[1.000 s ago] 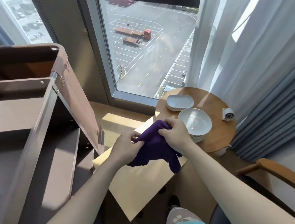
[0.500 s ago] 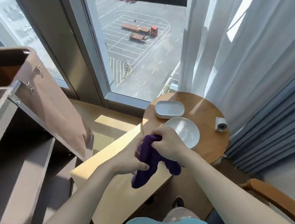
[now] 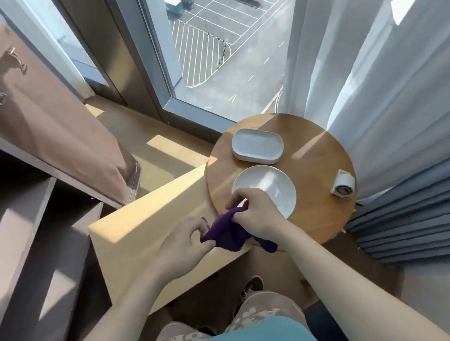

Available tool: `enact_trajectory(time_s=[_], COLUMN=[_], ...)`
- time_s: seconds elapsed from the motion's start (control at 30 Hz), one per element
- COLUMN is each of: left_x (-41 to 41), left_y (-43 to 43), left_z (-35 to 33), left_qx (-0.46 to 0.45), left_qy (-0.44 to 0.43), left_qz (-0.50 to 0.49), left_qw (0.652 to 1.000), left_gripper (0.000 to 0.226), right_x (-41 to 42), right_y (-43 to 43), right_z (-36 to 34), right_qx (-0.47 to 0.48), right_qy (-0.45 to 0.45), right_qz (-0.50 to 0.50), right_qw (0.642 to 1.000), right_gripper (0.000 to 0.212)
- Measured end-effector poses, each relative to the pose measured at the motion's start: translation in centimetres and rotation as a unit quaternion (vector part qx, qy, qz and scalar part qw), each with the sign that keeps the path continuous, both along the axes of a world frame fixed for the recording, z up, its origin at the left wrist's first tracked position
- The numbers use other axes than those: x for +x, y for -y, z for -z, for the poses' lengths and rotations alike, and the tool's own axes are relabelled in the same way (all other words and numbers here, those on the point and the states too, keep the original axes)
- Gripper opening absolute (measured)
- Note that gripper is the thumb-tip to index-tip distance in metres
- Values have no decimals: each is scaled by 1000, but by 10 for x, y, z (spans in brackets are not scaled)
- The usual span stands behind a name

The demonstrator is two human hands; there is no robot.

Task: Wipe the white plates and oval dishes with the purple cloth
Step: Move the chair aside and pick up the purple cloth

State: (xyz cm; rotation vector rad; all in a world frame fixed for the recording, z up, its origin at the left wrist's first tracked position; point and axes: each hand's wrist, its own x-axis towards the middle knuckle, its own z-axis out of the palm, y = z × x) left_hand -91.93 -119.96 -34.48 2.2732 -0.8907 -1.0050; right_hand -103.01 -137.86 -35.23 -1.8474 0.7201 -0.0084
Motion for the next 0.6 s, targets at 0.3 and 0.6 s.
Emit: enact_trajectory(time_s=[0.3,0.6], left_x=[21,25], left_y=[-28,-12], left_z=[-10,-46], left_qx=[63,-52], left_qy=[7,-44], left_qz=[-31,-93], left_qw=[998,993], left_gripper=[19,14], right_x=[23,10], right_y=[-25,-33], right_z=[-11,-35], right_qx=[-87,-102], right_qy=[31,-3], right_qz=[-55,44], right_qw=[994,994], right_gripper=[19,10])
